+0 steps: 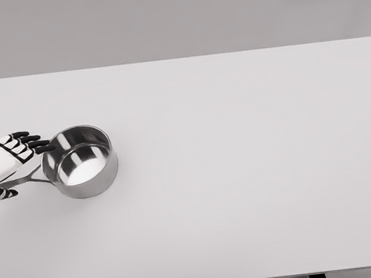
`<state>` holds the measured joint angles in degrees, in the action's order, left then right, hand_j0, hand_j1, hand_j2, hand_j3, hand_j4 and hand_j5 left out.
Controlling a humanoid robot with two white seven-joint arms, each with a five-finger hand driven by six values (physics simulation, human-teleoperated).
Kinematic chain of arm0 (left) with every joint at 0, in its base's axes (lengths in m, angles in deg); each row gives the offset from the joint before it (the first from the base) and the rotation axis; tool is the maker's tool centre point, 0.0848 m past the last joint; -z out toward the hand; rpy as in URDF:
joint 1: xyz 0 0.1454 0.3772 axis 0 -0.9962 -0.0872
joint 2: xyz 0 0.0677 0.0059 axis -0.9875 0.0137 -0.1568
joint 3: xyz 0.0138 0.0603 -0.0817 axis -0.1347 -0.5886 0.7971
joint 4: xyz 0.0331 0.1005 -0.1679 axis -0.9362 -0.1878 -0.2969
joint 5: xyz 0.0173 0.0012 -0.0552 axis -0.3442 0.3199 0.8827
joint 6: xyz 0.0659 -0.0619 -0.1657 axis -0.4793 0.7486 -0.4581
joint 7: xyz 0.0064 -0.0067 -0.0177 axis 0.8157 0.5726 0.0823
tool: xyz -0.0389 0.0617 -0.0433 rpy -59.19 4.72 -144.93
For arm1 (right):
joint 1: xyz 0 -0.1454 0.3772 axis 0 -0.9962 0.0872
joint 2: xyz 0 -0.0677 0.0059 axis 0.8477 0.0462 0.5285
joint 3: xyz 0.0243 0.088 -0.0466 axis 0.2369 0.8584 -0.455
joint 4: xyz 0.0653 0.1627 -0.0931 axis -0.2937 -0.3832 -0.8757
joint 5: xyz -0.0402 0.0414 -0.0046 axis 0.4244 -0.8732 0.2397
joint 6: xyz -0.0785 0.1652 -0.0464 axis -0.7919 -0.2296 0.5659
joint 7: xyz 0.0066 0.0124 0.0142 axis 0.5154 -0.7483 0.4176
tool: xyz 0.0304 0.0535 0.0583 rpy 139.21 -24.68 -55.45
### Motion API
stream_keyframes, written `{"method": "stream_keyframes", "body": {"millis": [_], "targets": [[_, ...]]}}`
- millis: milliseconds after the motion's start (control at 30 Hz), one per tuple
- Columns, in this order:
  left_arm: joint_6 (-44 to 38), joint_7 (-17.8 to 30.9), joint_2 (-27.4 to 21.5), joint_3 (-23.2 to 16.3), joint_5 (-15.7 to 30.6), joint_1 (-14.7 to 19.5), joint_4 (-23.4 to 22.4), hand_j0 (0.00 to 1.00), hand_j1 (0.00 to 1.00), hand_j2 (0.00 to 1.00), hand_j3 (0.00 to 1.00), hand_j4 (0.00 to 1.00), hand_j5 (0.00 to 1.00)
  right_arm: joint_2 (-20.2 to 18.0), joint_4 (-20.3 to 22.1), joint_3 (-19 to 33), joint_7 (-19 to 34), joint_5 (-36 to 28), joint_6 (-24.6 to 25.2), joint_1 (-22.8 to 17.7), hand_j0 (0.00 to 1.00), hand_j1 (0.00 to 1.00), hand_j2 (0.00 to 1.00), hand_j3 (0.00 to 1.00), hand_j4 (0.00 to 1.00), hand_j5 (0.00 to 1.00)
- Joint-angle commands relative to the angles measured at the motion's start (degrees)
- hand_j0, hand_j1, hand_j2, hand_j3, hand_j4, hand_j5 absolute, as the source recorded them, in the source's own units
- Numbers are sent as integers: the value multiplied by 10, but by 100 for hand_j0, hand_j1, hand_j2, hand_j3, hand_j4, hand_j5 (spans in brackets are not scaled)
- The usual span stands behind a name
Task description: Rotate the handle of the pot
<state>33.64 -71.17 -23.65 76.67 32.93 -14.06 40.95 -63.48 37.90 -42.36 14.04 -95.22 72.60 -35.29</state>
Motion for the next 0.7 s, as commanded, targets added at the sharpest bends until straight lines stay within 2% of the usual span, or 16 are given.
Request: {"method": "stream_keyframes", "body": {"millis": [0, 133, 667], "targets": [[-1, 1, 0, 0, 3, 0, 0, 100, 100, 100, 100, 100, 100, 0, 0, 0, 0, 0, -1, 0, 100, 100, 100, 100, 100, 100], [-1, 1, 10, 0, 4, 16, -19, 100, 100, 100, 100, 100, 100, 0, 0, 0, 0, 0, -1, 0, 100, 100, 100, 100, 100, 100], [-1, 2, 20, -6, 3, 36, -55, 100, 100, 100, 100, 100, 100, 0, 0, 0, 0, 0, 0, 0, 100, 100, 100, 100, 100, 100]]}}
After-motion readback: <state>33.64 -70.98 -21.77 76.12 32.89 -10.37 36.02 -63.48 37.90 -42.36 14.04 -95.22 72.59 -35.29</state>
